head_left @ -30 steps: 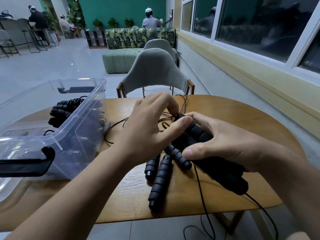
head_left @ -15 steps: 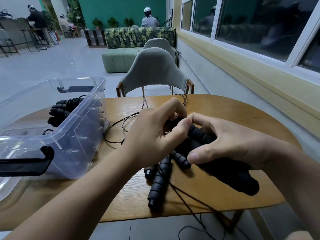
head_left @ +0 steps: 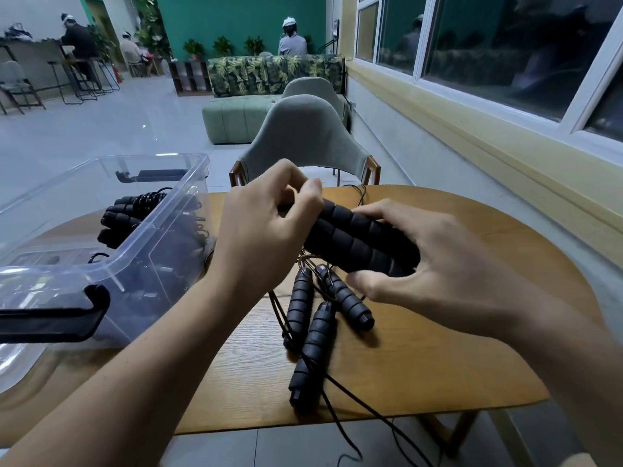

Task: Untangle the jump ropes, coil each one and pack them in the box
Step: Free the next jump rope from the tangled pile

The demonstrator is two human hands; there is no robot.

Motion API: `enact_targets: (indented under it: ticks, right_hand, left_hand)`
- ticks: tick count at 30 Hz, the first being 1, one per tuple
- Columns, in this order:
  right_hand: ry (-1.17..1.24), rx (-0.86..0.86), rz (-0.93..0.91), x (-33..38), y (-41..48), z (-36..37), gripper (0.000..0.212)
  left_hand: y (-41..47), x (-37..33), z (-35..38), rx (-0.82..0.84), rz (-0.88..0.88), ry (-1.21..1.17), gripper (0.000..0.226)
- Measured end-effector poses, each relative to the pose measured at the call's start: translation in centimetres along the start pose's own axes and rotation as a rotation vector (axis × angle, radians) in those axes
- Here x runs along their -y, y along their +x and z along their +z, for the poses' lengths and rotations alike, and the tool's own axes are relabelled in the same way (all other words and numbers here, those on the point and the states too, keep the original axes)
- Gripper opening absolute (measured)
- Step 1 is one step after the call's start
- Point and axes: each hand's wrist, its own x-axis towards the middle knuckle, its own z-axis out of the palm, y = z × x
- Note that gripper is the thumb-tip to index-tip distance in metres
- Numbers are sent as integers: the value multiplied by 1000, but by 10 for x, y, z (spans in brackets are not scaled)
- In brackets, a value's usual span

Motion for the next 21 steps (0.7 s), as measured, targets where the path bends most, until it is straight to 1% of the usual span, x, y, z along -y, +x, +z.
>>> enact_targets:
  ticks: [2, 4, 6, 9, 12, 14, 16, 19, 21]
  right_hand:
    - [-110, -60, -64, -4, 1, 5, 61]
    - [-187, -101, -71, -5, 2, 7, 69]
    - [-195, -129, -91, -4, 3, 8, 67]
    - [-40, -110, -87, -3, 3, 4, 46]
    - [124, 10, 3, -5, 4, -8, 34]
    - [290, 119, 34, -5, 4, -14, 28]
    - [424, 177, 39, -3, 3, -18, 22]
    - [533, 227, 32, -3, 2, -18, 27]
    - [659, 248, 24, -1, 3, -13, 29]
  left_hand:
    - [3, 3, 0, -14, -44, -23, 29]
    - [5, 6, 0, -14, -68, -44, 32]
    - [6, 8, 0, 2, -75, -67, 36]
    - [6, 14, -1, 57, -76, -148, 42]
    - [5, 22, 0, 104, -86, -280, 49]
    - [6, 22, 2, 122, -166, -466, 54]
    - [8, 20, 0, 125, -241, -595, 57]
    - [9, 18, -2, 134, -284, -652, 59]
    - [7, 15, 2, 112, -353, -694, 60]
